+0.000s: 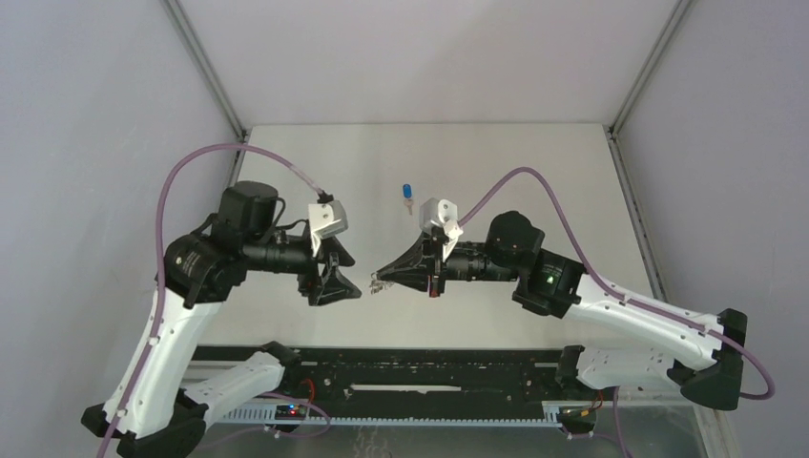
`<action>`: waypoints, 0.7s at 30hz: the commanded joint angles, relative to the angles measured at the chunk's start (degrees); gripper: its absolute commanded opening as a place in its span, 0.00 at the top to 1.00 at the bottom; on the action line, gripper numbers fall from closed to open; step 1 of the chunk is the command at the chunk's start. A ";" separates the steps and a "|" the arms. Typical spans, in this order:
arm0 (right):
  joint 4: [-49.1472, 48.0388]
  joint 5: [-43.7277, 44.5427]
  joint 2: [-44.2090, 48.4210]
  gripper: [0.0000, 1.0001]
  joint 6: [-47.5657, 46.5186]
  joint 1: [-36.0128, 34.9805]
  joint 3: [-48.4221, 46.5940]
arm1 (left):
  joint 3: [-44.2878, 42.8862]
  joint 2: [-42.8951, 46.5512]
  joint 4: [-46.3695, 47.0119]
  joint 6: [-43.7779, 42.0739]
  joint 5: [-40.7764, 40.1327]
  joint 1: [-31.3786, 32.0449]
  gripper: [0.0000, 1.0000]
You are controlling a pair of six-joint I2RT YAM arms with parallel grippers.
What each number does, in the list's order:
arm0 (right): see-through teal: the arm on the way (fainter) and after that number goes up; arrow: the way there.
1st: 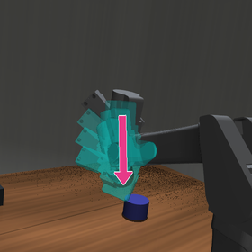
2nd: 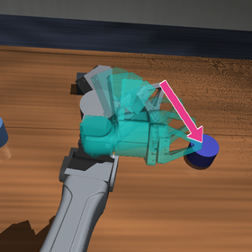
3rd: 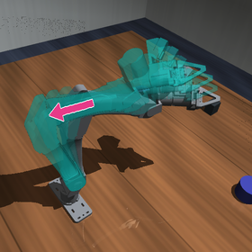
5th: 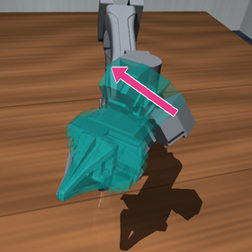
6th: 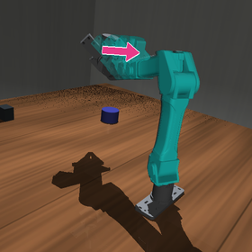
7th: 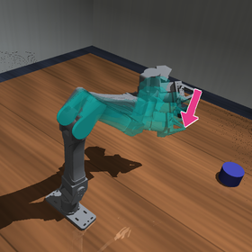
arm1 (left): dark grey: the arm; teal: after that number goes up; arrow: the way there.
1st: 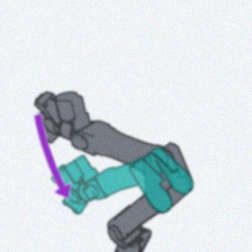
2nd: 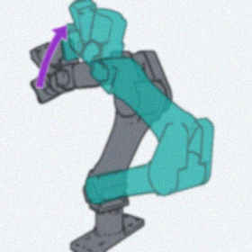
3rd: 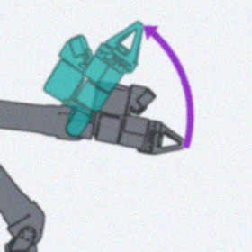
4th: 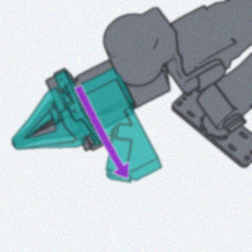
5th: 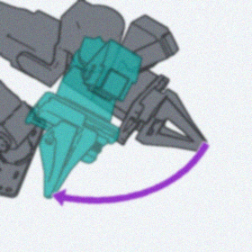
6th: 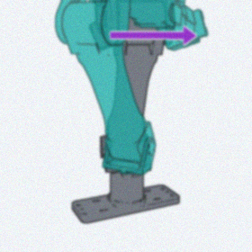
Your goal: Put the keys on the keyring
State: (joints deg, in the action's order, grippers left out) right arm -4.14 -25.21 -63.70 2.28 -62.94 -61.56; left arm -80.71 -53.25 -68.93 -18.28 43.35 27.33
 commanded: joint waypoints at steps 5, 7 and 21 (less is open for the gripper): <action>-4.92 0.44 3.01 1.00 -2.11 -2.19 -2.06 | -5.68 0.97 -2.71 -4.95 7.21 5.41 0.45; -5.69 -0.47 2.95 1.00 -2.11 -2.19 -2.04 | -5.29 1.44 -2.43 -6.50 7.28 5.99 0.52; -11.24 -7.90 0.14 1.00 1.80 -1.82 -2.07 | -7.02 1.92 1.67 -8.23 9.13 6.49 0.65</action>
State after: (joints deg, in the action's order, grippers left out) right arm -9.65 -31.59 -63.11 2.39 -64.58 -61.56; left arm -86.72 -51.64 -70.76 -27.03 49.98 33.26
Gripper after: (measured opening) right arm 0.007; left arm 0.354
